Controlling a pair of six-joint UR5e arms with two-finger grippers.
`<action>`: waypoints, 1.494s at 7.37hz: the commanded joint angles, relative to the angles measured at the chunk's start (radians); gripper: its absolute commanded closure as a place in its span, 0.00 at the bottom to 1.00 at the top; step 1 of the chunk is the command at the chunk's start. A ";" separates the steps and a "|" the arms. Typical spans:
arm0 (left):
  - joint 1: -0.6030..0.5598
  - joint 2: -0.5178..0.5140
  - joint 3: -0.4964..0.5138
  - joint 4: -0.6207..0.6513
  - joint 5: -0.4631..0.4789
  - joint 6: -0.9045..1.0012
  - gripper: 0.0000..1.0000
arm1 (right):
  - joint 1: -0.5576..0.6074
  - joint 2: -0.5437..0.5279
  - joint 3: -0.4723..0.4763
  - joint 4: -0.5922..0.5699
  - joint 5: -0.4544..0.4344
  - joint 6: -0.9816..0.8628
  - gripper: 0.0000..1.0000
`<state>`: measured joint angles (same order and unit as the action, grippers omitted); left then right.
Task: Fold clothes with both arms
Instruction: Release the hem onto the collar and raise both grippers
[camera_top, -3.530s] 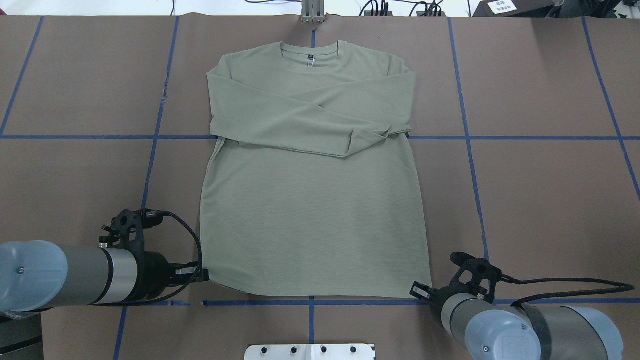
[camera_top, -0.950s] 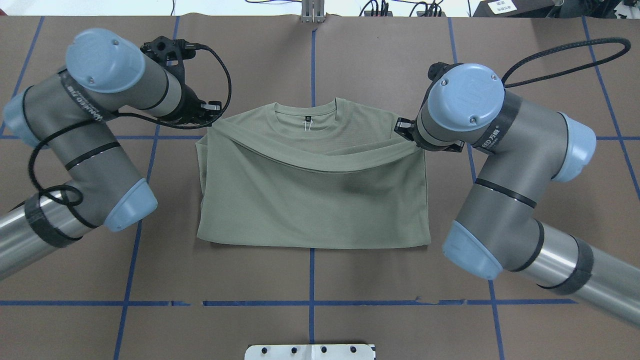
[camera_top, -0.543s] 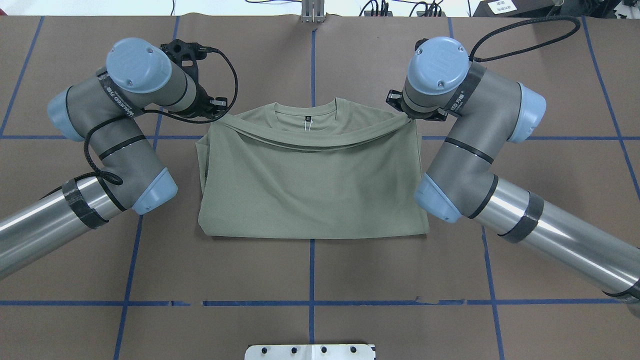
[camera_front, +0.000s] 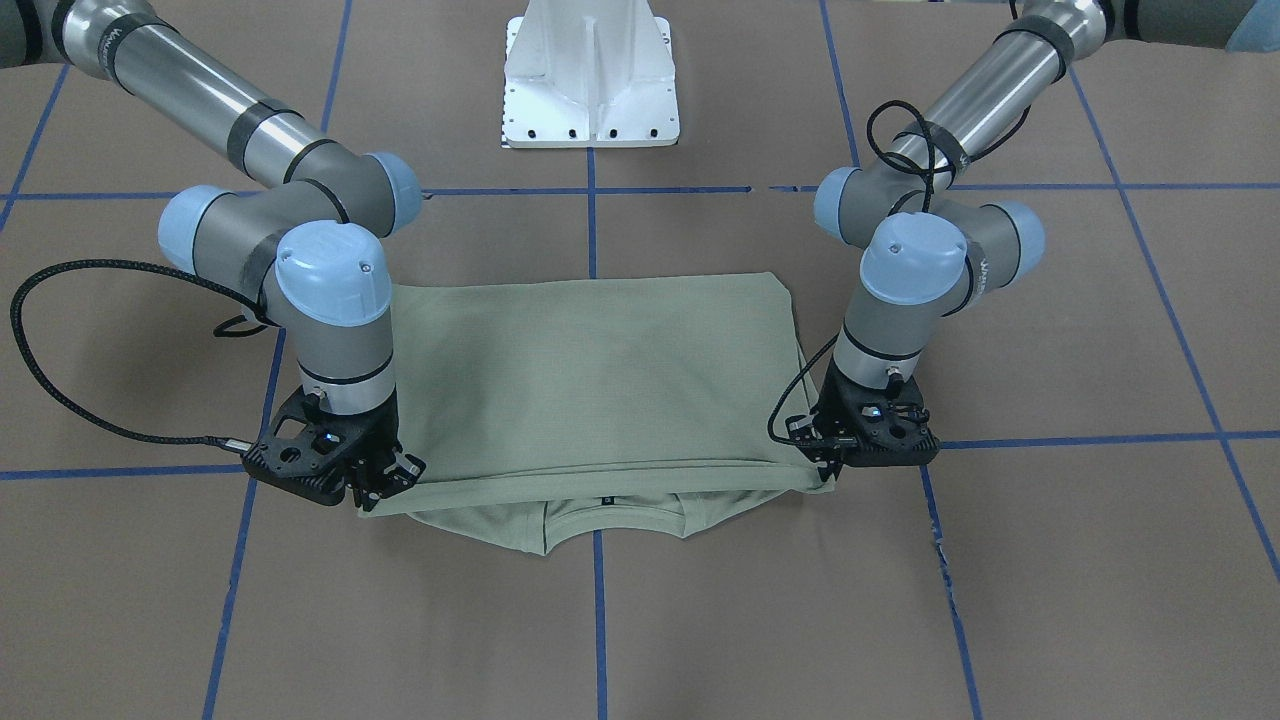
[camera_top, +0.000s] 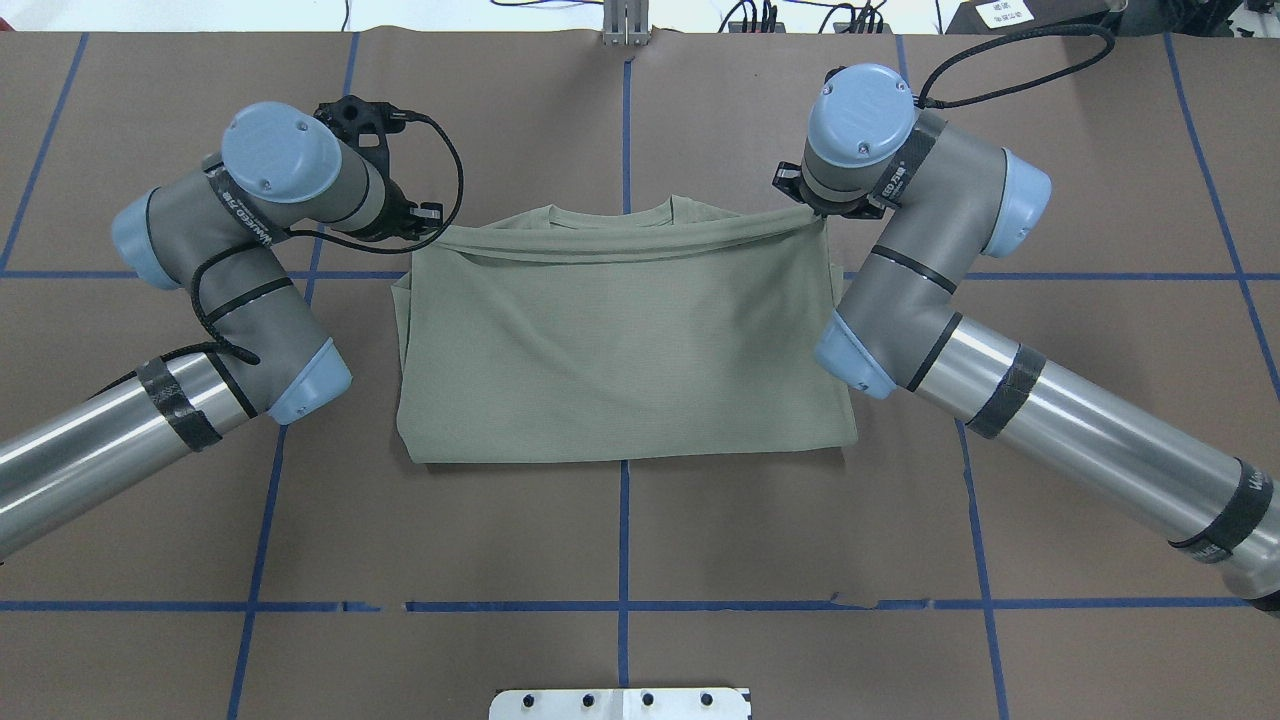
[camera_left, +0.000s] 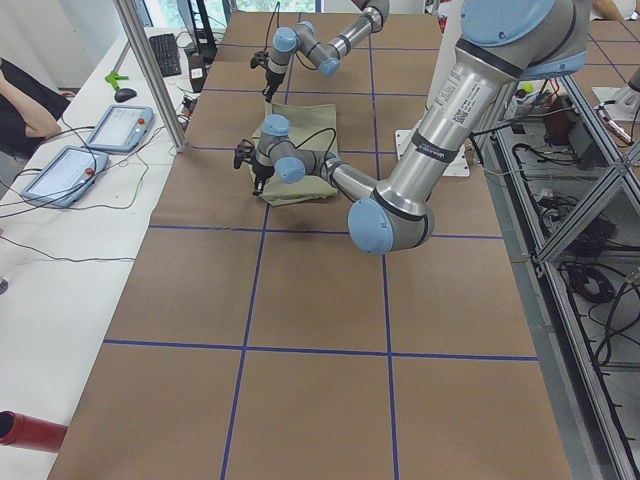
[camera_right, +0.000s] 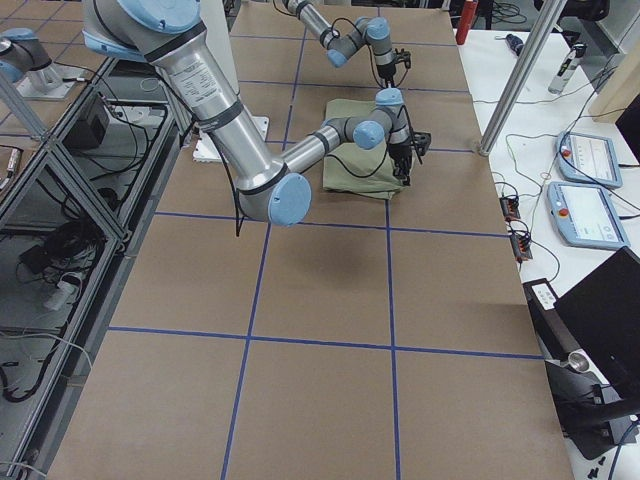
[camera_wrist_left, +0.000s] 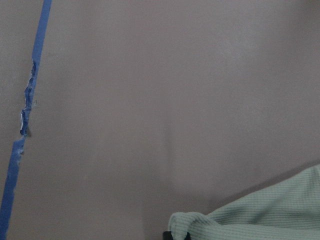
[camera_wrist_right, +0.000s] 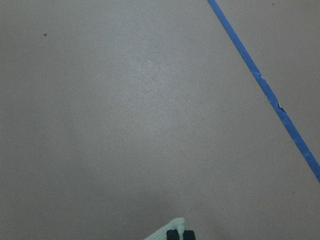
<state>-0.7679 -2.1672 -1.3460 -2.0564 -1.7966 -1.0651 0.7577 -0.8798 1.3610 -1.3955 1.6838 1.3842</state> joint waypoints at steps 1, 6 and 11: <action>-0.002 0.001 0.002 -0.004 -0.001 -0.001 0.89 | 0.002 0.004 -0.023 0.003 0.001 -0.010 1.00; -0.011 0.146 -0.225 -0.053 -0.163 0.059 0.00 | 0.115 0.002 -0.025 0.029 0.197 -0.200 0.00; 0.163 0.385 -0.478 -0.068 -0.135 -0.096 0.00 | 0.115 -0.027 -0.023 0.081 0.198 -0.203 0.00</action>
<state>-0.6745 -1.8086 -1.8075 -2.1193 -1.9491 -1.1009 0.8726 -0.8980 1.3365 -1.3306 1.8819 1.1826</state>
